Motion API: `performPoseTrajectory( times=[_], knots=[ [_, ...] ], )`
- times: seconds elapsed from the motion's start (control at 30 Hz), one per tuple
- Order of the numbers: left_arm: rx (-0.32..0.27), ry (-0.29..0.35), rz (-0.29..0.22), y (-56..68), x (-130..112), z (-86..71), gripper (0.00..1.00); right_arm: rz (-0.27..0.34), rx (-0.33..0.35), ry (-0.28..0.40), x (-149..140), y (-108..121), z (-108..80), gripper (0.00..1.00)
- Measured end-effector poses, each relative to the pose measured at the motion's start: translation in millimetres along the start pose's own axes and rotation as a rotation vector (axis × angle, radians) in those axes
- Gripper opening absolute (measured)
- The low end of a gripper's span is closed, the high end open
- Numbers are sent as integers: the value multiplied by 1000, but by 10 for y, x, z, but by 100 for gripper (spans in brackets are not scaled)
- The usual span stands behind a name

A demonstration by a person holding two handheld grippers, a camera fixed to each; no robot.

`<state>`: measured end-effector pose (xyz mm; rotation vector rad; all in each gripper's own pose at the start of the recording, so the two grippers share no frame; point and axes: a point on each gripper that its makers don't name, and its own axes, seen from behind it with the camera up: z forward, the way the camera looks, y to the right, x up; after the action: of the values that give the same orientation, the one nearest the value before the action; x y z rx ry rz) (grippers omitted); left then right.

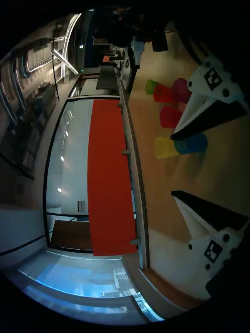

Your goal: Pour water

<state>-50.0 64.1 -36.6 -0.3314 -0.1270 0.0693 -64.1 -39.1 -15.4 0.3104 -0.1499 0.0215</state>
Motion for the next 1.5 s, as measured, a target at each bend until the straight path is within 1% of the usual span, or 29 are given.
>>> performPoseTrajectory(
  times=[0.07,0.17,0.27,0.37,0.47,0.67,0.77,0.87,0.97,1.07,1.27,1.37,1.5],
  knots=[
    [17,13,6,-29,39,-10,89,6,-23,13,29,40,-5,100],
    [50,37,1,-89,92,-25,89,10,-68,32,63,122,-8,100],
    [86,61,-8,-160,141,-48,89,6,-126,45,97,223,-13,100],
    [130,85,-11,-253,187,-74,89,1,-179,70,151,302,-27,100],
    [184,106,-1,-356,233,-101,89,6,-229,106,225,386,-51,100],
    [264,133,22,-490,312,-143,89,9,-297,152,339,490,-83,100],
    [291,151,14,-539,333,-157,89,8,-325,160,346,527,-75,100],
    [312,156,-6,-587,329,-161,89,6,-348,164,346,551,-72,100],
    [332,157,-17,-639,318,-166,89,-1,-371,176,378,567,-88,100],
    [344,150,-21,-660,316,-163,89,-13,-387,194,438,554,-106,100],
    [355,172,-34,-658,353,-145,89,-39,-398,206,512,507,-109,100],
    [361,179,-34,-672,357,-145,89,-38,-398,209,537,497,-117,100],
    [365,177,-24,-680,345,-134,89,-20,-411,212,559,526,-147,100]
  ],
)
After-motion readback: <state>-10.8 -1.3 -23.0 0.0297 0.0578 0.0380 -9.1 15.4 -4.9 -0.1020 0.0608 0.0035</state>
